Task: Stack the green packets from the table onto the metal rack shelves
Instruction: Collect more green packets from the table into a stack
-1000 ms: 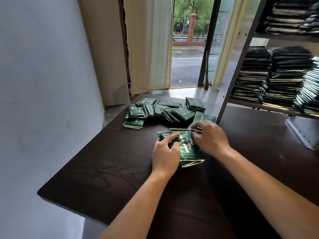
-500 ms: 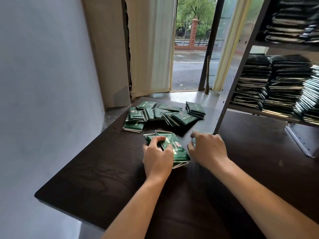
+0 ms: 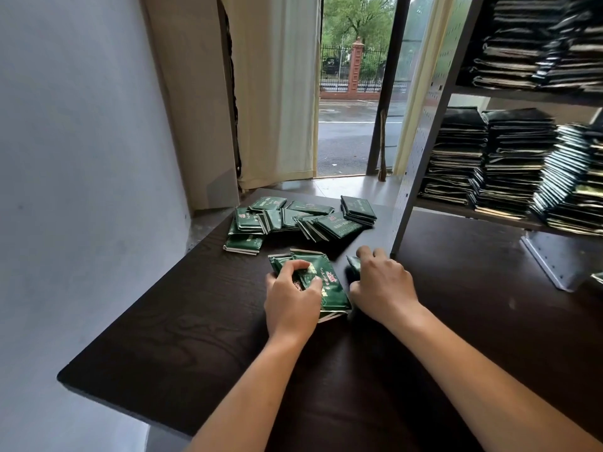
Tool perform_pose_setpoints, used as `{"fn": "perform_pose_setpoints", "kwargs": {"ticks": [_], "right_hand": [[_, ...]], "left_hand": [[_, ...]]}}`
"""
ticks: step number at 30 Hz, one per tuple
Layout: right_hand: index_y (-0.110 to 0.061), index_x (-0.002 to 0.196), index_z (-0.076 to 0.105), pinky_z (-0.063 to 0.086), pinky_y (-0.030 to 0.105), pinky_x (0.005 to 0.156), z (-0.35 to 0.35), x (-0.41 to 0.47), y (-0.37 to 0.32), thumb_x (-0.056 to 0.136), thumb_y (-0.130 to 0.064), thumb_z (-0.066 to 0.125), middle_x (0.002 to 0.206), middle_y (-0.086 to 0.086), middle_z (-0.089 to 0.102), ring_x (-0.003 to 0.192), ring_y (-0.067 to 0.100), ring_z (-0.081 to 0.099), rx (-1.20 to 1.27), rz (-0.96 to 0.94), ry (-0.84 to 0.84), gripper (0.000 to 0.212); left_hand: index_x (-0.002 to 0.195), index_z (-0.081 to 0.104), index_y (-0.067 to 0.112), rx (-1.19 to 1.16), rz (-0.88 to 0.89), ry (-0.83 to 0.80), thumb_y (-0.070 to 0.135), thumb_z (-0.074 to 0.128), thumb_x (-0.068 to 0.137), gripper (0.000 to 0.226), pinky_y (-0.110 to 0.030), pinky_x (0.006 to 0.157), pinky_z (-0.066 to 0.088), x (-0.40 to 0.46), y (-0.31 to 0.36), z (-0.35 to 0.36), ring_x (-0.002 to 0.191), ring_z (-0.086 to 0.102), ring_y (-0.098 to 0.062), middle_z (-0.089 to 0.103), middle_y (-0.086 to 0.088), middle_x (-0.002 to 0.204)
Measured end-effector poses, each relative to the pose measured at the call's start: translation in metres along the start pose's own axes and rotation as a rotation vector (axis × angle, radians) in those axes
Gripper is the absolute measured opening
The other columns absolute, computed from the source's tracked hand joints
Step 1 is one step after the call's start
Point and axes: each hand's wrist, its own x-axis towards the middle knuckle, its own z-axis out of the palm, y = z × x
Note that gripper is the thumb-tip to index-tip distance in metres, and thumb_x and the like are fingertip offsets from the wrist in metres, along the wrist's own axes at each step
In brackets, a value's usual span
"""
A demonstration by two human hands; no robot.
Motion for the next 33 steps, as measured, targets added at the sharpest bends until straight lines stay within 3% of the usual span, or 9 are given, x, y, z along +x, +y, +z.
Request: {"fn": "perform_pose_setpoints", "kwargs": {"ticks": [7, 10, 12, 14, 16, 19, 24, 30, 33], "right_hand": [[-0.016, 0.132, 0.056, 0.051, 0.036, 0.084, -0.016, 0.002, 0.007, 0.085, 0.002, 0.053, 0.113, 0.010, 0.067, 0.096, 0.033, 0.063, 0.478, 0.049, 0.241, 0.050], [-0.020, 0.126, 0.061, 0.056, 0.036, 0.080, -0.024, 0.000, 0.001, 0.093, -0.012, 0.058, 0.097, -0.003, 0.066, 0.086, 0.021, 0.065, 0.630, 0.045, 0.300, 0.034], [-0.020, 0.109, 0.068, 0.052, 0.035, 0.082, -0.025, -0.002, -0.006, 0.100, -0.033, 0.052, 0.088, -0.007, 0.068, 0.083, 0.017, 0.065, 0.673, 0.030, 0.219, 0.022], [-0.019, 0.100, 0.071, 0.049, 0.035, 0.082, -0.022, -0.001, -0.010, 0.102, -0.039, 0.046, 0.088, -0.003, 0.071, 0.087, 0.020, 0.066, 0.710, 0.045, 0.133, 0.032], [-0.023, 0.108, 0.070, 0.044, 0.034, 0.082, -0.014, 0.001, -0.009, 0.099, -0.033, 0.050, 0.106, -0.001, 0.071, 0.102, 0.024, 0.064, 0.582, 0.078, 0.090, 0.025], [-0.026, 0.131, 0.062, 0.044, 0.032, 0.095, -0.006, 0.001, -0.005, 0.096, -0.041, 0.057, 0.131, 0.004, 0.064, 0.120, 0.024, 0.058, 0.396, 0.076, -0.104, 0.039], [-0.031, 0.142, 0.054, 0.049, 0.036, 0.100, -0.009, -0.002, -0.008, 0.086, -0.054, 0.067, 0.125, -0.001, 0.069, 0.116, 0.020, 0.063, 0.475, -0.018, -0.180, 0.061], [-0.021, 0.113, 0.059, 0.060, 0.040, 0.072, -0.017, 0.003, -0.008, 0.093, -0.017, 0.062, 0.091, 0.002, 0.071, 0.082, 0.022, 0.070, 0.769, 0.056, 0.043, 0.021], [-0.015, 0.098, 0.061, 0.062, 0.039, 0.066, -0.022, 0.009, -0.008, 0.093, -0.015, 0.066, 0.087, 0.010, 0.071, 0.079, 0.026, 0.072, 1.143, 0.159, 0.061, 0.007]], "left_hand": [[0.111, 0.063, 0.037, 0.016, 0.007, -0.011, 0.028, 0.066, 0.092, 0.022, -0.021, 0.070, 0.037, 0.000, -0.001, -0.001, 0.081, 0.055, -0.007, 0.046, 0.003, 0.109], [0.112, 0.064, 0.037, 0.019, 0.001, -0.013, 0.027, 0.064, 0.092, 0.022, -0.025, 0.078, 0.038, 0.001, -0.001, -0.001, 0.082, 0.056, -0.009, 0.047, 0.003, 0.110], [0.113, 0.064, 0.037, 0.024, -0.006, -0.015, 0.027, 0.063, 0.093, 0.023, -0.024, 0.078, 0.037, 0.001, -0.001, 0.000, 0.084, 0.056, -0.011, 0.046, 0.002, 0.111], [0.114, 0.063, 0.037, 0.022, -0.007, -0.017, 0.027, 0.063, 0.092, 0.024, -0.022, 0.072, 0.036, 0.001, -0.001, 0.000, 0.084, 0.056, -0.010, 0.046, 0.002, 0.112], [0.113, 0.064, 0.037, 0.025, -0.002, -0.023, 0.027, 0.063, 0.092, 0.023, -0.018, 0.066, 0.035, 0.001, 0.000, 0.000, 0.084, 0.056, -0.011, 0.047, 0.001, 0.113], [0.111, 0.064, 0.037, 0.018, 0.011, -0.028, 0.028, 0.064, 0.091, 0.022, -0.024, 0.076, 0.038, 0.001, -0.002, 0.000, 0.089, 0.057, -0.014, 0.049, 0.002, 0.114], [0.114, 0.064, 0.035, -0.052, 0.038, -0.018, 0.025, 0.065, 0.092, 0.024, -0.025, 0.086, 0.038, 0.003, -0.003, 0.001, 0.102, 0.057, -0.014, 0.055, 0.004, 0.117], [0.116, 0.061, 0.031, -0.112, 0.019, 0.012, 0.019, 0.059, 0.096, 0.023, -0.021, 0.078, 0.034, 0.003, -0.003, 0.002, 0.086, 0.046, 0.005, 0.053, 0.000, 0.119], [0.113, 0.061, 0.031, -0.166, -0.021, 0.006, 0.032, 0.054, 0.101, 0.014, -0.025, 0.084, 0.037, 0.004, -0.001, 0.002, 0.094, 0.052, -0.008, 0.052, -0.003, 0.121]]}}
